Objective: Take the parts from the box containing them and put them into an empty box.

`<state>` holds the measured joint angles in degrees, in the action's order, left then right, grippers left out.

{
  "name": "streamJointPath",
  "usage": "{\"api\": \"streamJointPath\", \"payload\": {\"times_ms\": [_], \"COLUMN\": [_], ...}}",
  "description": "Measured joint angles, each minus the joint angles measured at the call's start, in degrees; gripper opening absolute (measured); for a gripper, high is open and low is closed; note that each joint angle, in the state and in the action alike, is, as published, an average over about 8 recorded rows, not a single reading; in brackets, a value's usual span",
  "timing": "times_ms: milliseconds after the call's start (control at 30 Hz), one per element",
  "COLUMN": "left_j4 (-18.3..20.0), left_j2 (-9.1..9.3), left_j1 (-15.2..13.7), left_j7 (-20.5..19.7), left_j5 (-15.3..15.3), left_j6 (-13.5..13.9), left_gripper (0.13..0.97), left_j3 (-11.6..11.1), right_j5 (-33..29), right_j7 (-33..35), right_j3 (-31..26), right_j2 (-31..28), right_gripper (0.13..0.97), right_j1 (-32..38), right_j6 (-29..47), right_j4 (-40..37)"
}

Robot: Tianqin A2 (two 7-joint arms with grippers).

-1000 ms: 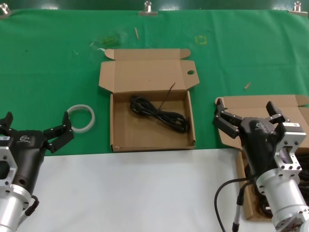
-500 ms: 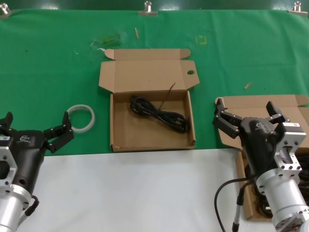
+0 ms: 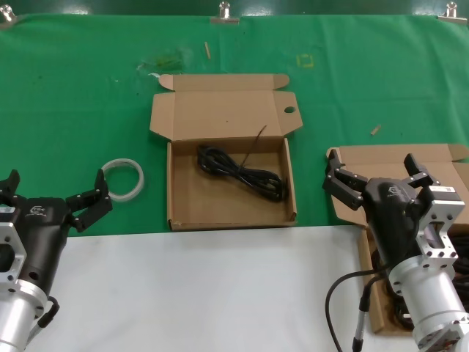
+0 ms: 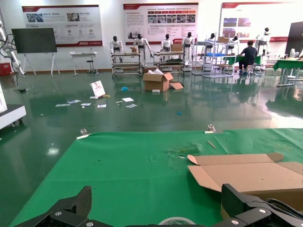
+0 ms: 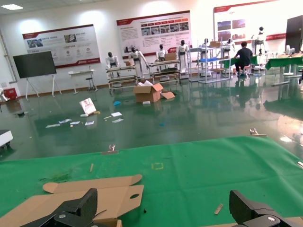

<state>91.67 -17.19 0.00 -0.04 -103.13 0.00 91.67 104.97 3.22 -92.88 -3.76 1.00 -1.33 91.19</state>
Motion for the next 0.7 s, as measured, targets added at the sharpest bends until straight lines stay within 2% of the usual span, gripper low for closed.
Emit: {"api": "streamJointPath", "payload": {"times_ms": [700], "left_j4": [0.0], "left_j2": [0.0], "left_j1": [0.0], "left_j7": [0.0], "left_j5": [0.0], "left_j6": [0.0], "left_gripper": [0.965], "left_j3": [0.0], "right_j5": [0.0], "right_j7": [0.0], "right_j3": [0.0], "right_j2": [0.0], "right_gripper": [0.966], "right_j1": [0.0], "right_j6": [0.0], "right_j4": [0.0]}}
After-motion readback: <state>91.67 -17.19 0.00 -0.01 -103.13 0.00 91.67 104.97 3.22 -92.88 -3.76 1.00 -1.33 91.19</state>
